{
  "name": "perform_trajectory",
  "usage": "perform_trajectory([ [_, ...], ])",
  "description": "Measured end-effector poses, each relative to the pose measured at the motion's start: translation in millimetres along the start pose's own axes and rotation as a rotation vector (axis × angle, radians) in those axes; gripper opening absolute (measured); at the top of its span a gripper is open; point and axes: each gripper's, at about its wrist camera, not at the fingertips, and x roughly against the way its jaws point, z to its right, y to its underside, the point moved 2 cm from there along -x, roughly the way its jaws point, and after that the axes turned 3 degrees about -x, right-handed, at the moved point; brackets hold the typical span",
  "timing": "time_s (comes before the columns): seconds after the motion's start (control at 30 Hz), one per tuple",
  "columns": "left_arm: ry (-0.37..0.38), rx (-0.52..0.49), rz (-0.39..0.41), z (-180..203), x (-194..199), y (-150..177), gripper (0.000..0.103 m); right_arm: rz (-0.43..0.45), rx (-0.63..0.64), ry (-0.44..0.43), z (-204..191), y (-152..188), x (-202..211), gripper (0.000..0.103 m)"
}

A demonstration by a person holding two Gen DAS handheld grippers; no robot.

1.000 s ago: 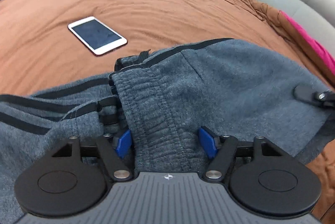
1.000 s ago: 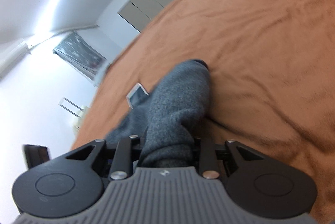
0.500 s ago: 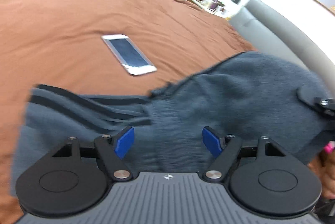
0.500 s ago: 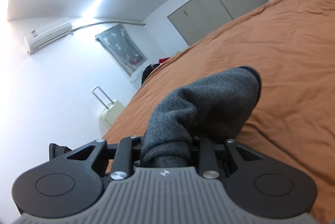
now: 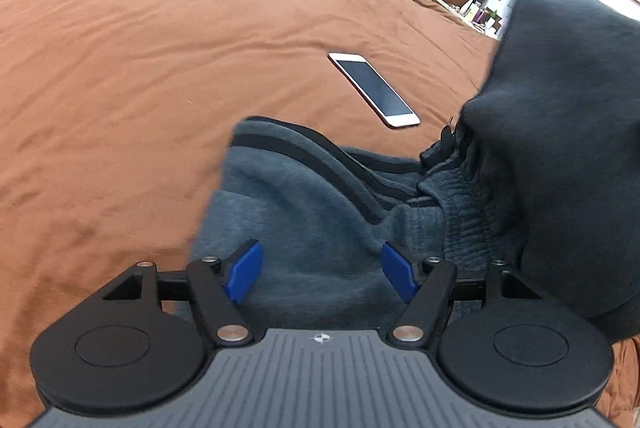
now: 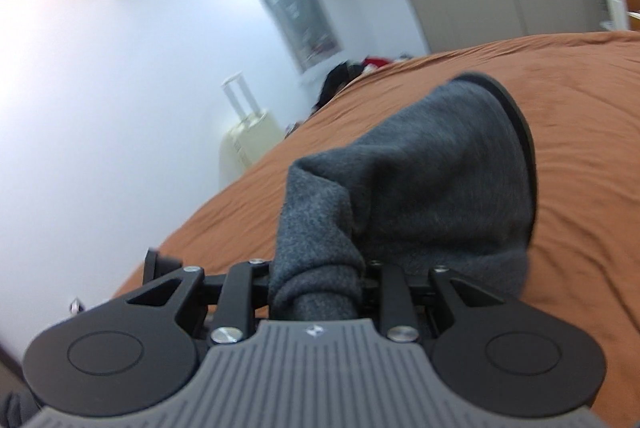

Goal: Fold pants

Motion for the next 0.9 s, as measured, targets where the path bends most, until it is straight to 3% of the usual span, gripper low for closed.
perform_trajectory([
  [0.37,-0.049,0.041,0.011,-52.3,51.1,13.8,0.086,-0.201,0.018,-0.002,-13.5,51.2,-93.1,0.02],
  [0.7,-0.055,0.033,-0.046,-60.7,48.8,35.9,0.086,-0.213,0.012,0.08,-13.8,79.1,-152.9,0.022],
  [0.87,-0.06,0.056,-0.033,-66.1,60.5,30.4,0.086,-0.166,0.072,0.119,-37.5,87.1,-161.3,0.038],
  [0.9,-0.064,0.05,-0.03,-65.9,63.7,28.6,0.086,-0.152,0.077,0.113,-41.3,85.7,-158.7,0.048],
])
